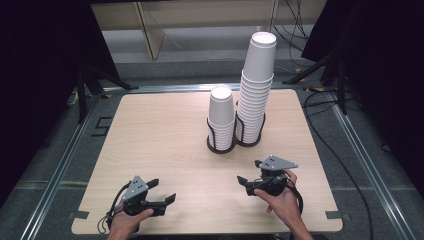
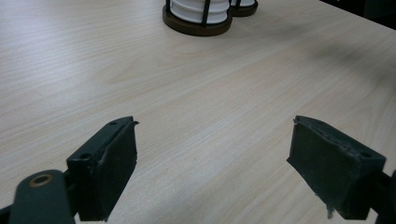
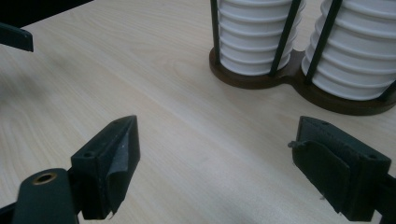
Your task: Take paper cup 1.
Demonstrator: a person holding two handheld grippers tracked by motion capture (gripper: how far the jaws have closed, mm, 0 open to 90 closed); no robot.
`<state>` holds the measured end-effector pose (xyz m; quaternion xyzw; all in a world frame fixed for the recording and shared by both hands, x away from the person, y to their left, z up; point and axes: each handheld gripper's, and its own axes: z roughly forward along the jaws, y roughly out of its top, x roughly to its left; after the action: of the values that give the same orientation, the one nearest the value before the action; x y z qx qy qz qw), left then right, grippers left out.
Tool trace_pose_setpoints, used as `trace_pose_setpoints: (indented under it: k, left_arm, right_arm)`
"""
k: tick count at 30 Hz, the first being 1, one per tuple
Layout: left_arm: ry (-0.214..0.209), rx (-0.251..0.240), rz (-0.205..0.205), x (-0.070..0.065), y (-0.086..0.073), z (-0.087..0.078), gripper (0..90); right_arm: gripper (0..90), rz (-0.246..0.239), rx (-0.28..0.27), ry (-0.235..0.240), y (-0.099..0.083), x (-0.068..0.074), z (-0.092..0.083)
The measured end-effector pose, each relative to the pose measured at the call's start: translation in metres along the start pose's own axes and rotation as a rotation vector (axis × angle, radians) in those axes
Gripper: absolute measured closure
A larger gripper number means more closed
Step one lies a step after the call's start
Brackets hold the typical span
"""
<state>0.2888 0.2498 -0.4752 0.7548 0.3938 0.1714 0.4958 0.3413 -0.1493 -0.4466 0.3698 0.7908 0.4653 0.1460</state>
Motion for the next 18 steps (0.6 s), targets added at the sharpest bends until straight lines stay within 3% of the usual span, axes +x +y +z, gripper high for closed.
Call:
trace_pose_setpoints:
  k: [2, 3, 4, 7, 9, 14, 17, 18]
  left_arm:
    - [0.000, 0.003, -0.002, 0.000, 0.000, 0.000, 14.6]
    - [-0.008, -0.008, -0.008, 0.000, -0.001, 0.001, 14.6]
    - [-0.008, -0.009, -0.010, 0.001, 0.000, 0.001, 14.6]
    - [-0.009, -0.008, -0.009, 0.001, 0.000, 0.001, 14.6]
    - [-0.008, -0.008, -0.008, 0.001, 0.000, 0.001, 14.6]
    - [0.000, -0.002, 0.004, 0.002, 0.000, 0.000, 14.6]
    - [-0.007, -0.009, -0.007, 0.001, 0.000, 0.001, 14.6]
    - [-0.007, -0.009, -0.007, 0.001, 0.000, 0.001, 14.6]
  right_arm:
    - [15.6, -0.019, -0.007, -0.014, 0.001, -0.001, 0.000]
    - [15.7, 0.016, 0.006, -0.005, 0.002, 0.001, 0.000]
    - [15.7, -0.019, -0.004, -0.003, 0.003, -0.002, 0.001]
    - [15.8, -0.034, -0.015, -0.007, 0.005, -0.002, 0.002]
    - [16.1, -0.021, -0.006, 0.014, 0.008, 0.000, 0.003]
    - [17.1, -0.036, -0.018, 0.010, 0.015, -0.001, 0.004]
    - [18.1, -0.024, -0.051, 0.019, 0.025, -0.003, 0.003]
    - [17.9, -0.045, -0.053, -0.003, 0.029, -0.005, 0.001]
